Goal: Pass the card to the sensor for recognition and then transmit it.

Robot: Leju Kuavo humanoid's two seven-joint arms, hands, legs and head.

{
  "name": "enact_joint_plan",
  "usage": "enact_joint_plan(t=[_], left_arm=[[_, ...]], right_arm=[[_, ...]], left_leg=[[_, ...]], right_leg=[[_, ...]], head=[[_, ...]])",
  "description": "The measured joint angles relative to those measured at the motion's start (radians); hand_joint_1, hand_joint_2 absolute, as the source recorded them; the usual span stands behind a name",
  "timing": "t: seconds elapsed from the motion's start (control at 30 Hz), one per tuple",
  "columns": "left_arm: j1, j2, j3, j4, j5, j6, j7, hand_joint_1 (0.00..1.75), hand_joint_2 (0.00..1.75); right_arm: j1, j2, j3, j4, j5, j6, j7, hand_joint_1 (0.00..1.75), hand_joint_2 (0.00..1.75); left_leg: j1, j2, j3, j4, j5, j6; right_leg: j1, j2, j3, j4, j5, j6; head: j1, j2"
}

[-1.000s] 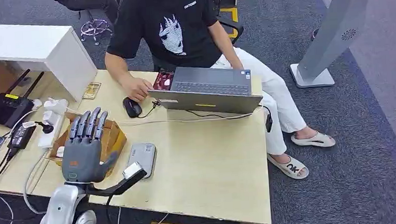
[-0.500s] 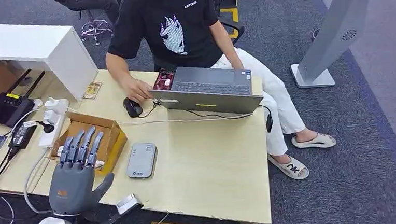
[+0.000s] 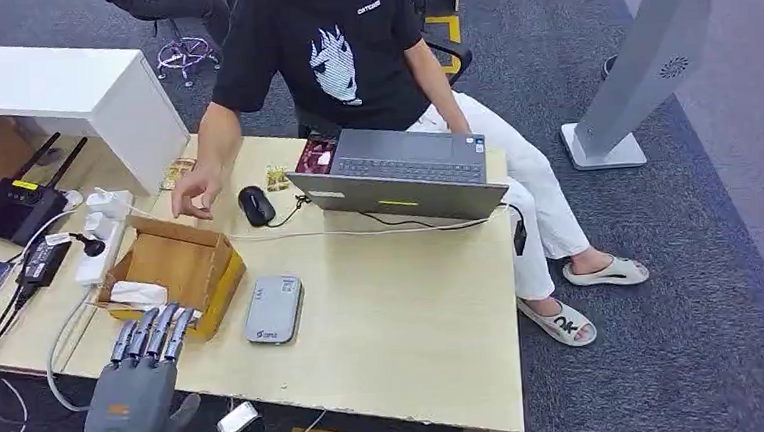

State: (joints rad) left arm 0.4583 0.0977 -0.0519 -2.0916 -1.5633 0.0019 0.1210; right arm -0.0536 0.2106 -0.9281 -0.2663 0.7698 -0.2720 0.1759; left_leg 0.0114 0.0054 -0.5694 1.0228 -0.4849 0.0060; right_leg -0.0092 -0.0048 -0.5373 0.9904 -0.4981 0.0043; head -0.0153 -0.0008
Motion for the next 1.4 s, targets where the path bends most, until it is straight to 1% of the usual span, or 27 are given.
enact_joint_plan(t=[0.1,0.37,0.4,0.5,0.57,0.67,0.77,0.83,1.03,1.17,1.4], left_arm=[[0.000,0.001,0.005,0.001,0.000,-0.021,0.015,0.00,1.75],[-0.001,0.001,0.020,0.003,0.000,-0.026,0.018,0.00,1.75],[-0.001,0.002,0.021,0.004,0.000,-0.027,0.032,0.00,1.75],[-0.015,0.015,0.024,0.018,0.000,-0.034,0.098,0.00,1.75],[-0.040,0.019,0.027,0.040,0.000,-0.031,0.108,0.00,1.75],[-0.087,0.018,0.049,0.106,0.000,-0.021,0.090,0.00,1.75],[-0.136,0.007,0.088,0.186,0.000,0.011,0.045,0.00,1.75],[-0.166,0.002,0.101,0.232,0.000,0.024,0.036,0.00,1.75],[-0.247,0.004,0.112,0.380,0.000,0.031,0.077,0.00,1.75],[-0.272,0.010,0.121,0.435,0.000,0.032,0.085,0.00,1.75],[-0.321,0.034,0.142,0.543,0.000,0.066,0.088,0.00,1.75]], right_arm=[[0.000,0.001,-0.008,-0.002,0.013,0.002,0.003,0.00,1.75],[-0.002,0.001,-0.016,-0.003,0.017,0.003,0.005,0.00,1.75],[-0.003,0.001,-0.016,-0.004,0.019,0.003,0.005,0.00,1.75],[-0.004,0.001,-0.019,-0.004,0.038,0.008,0.005,0.00,1.75],[-0.005,0.001,-0.019,-0.005,0.053,0.016,0.005,0.00,1.75],[-0.007,0.001,-0.019,-0.005,0.080,0.024,0.005,0.00,1.75],[-0.008,0.001,-0.019,-0.005,0.106,0.036,0.005,0.00,1.75],[-0.009,0.001,-0.019,-0.005,0.120,0.039,0.005,0.00,1.75],[-0.011,-0.002,-0.019,-0.005,0.150,0.051,0.005,0.00,1.75],[-0.011,-0.003,-0.019,-0.005,0.160,0.054,0.005,0.00,1.75],[-0.012,-0.007,-0.019,-0.005,0.194,0.064,0.002,0.00,1.75]], left_leg=[[0.000,0.000,0.000,0.000,0.000,0.000],[0.000,0.000,0.000,0.000,0.000,0.000],[0.000,0.000,0.000,0.000,0.000,0.000],[0.000,0.000,0.000,0.000,0.000,0.000],[0.000,0.000,0.000,0.000,0.000,0.000],[0.000,0.000,0.001,0.000,0.001,0.000],[0.000,0.000,0.001,0.000,0.001,0.000],[0.000,0.000,0.001,0.000,0.001,0.000],[0.000,0.000,0.001,0.000,0.001,0.000],[0.000,0.000,0.001,0.000,0.001,0.000],[0.000,0.000,0.001,0.000,0.001,0.000]], right_leg=[[0.000,0.000,0.000,0.000,0.000,0.000],[0.000,0.000,0.000,0.000,0.000,0.000],[0.000,0.000,0.000,0.000,0.000,0.000],[0.000,0.000,0.000,0.000,0.000,0.000],[0.000,-0.001,0.000,0.000,0.000,0.000],[0.000,-0.001,0.001,0.000,0.000,0.000],[0.000,-0.001,0.001,0.000,0.001,0.000],[0.000,-0.001,0.001,0.000,0.001,0.000],[0.000,-0.001,0.001,0.000,0.001,0.000],[0.000,0.000,0.000,0.000,0.001,0.000],[0.000,0.000,0.000,0.000,0.001,0.000]], head=[[0.000,0.000],[0.000,0.000],[0.000,0.000],[0.000,0.000],[0.000,0.000],[0.000,0.000],[0.000,0.000],[0.000,0.000],[0.000,0.000],[0.000,0.000],[0.000,0.000]])
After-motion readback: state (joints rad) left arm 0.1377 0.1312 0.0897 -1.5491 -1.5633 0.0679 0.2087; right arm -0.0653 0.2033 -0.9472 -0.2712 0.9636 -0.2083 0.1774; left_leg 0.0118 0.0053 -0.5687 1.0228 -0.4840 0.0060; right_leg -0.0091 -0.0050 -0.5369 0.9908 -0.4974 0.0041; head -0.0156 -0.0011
